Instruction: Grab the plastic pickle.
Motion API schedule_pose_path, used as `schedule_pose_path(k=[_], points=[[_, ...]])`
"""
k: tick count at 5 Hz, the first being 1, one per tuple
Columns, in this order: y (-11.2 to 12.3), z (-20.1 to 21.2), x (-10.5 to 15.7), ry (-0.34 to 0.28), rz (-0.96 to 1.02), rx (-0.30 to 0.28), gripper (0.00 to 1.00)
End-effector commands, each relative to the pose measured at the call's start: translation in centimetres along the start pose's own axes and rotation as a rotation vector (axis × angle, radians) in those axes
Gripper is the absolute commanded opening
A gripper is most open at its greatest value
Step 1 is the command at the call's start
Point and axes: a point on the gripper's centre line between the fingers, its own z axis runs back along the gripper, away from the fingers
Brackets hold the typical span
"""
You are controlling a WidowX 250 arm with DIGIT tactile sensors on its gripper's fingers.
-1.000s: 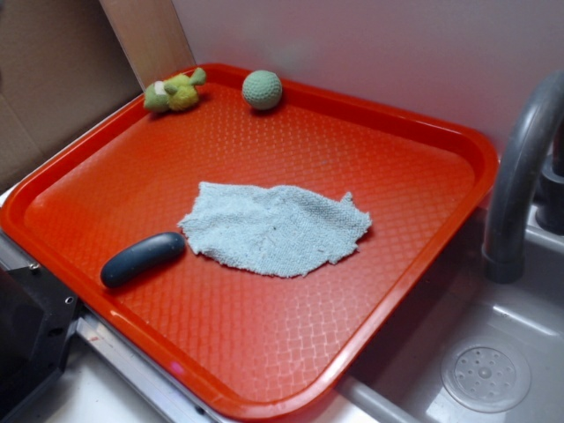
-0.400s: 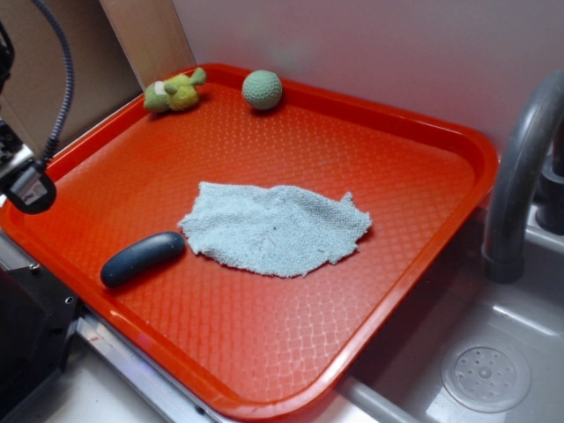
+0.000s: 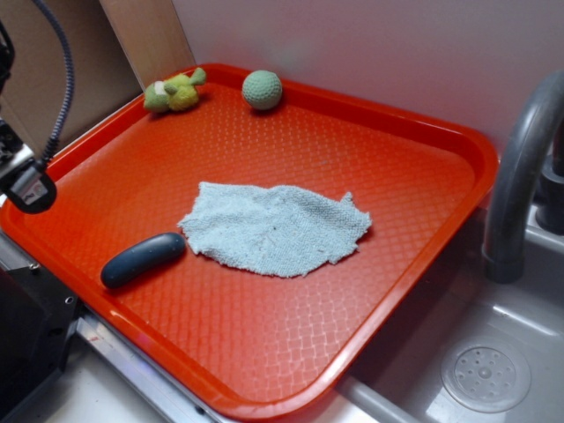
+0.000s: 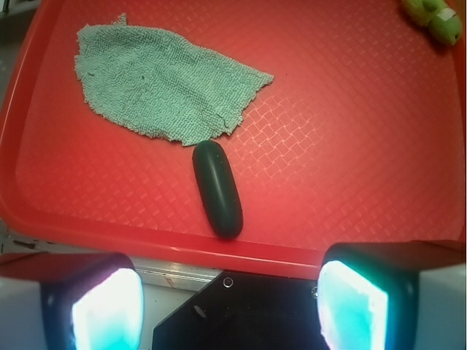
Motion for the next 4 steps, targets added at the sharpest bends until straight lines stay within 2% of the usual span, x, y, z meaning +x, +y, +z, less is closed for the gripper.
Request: schedule_pose_path(k=[1,2,3,4], points=[[1.0,-9.9,1.4,0.048,-0.001,-0.034,1.0],[0.6,-12.6,1.2,0.106,-0.006,0.0,1.0],[-0.1,-12.9,0.8,0.126,-0.012,0.002,0.0],[0.4,-10.5,0.9,0.086,-0.02,-0.018,0.0]])
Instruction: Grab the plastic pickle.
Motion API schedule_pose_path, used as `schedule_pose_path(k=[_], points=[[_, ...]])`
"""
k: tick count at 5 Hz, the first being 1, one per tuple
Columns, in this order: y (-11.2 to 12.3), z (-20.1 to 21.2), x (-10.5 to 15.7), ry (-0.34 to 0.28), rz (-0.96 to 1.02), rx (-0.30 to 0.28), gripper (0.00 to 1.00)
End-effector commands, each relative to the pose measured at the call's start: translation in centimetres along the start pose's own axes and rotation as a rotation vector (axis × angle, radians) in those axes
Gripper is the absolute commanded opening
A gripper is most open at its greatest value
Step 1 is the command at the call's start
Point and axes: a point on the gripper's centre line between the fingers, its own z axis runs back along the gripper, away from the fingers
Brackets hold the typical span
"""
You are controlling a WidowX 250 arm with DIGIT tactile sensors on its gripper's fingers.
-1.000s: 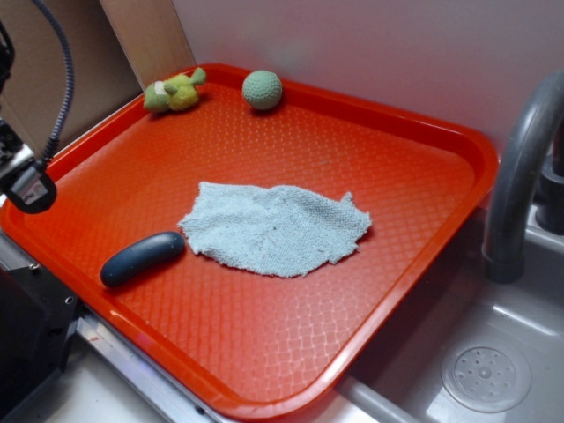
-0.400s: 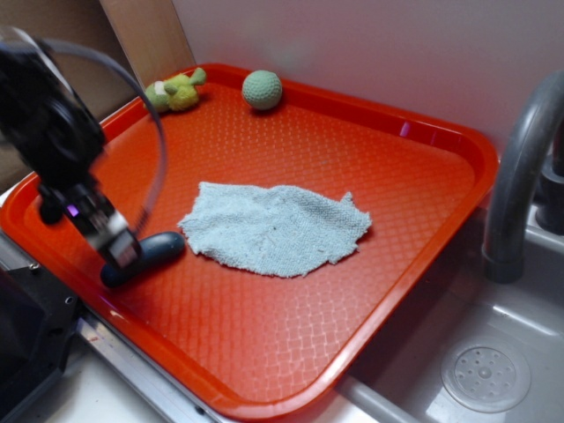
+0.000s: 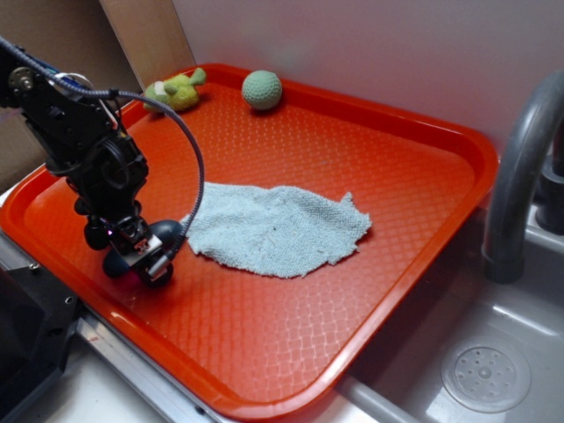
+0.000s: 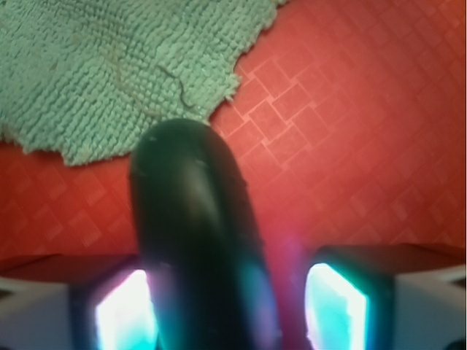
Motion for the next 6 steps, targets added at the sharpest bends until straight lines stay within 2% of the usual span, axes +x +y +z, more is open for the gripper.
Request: schedule_pose_path(k=[1,2,3,4,5,6], points=[[1.0,7.1,0.1,-0.126,0.012,0.0,0.0],[1.3,11.9,2.6,-0.147,0.096,-0.041,0.0],[-0.3,16.6,5.2,-0.131,0.15,0.124,0.0],[-1.1,21.2,6.2,-0.047,0.189,0.184,0.0],[-0.3,20.8,6.2,0.055,0.291,0.195,0.0],[0.1,19.8,6.2,0.066,0.272,0.215,0.0]])
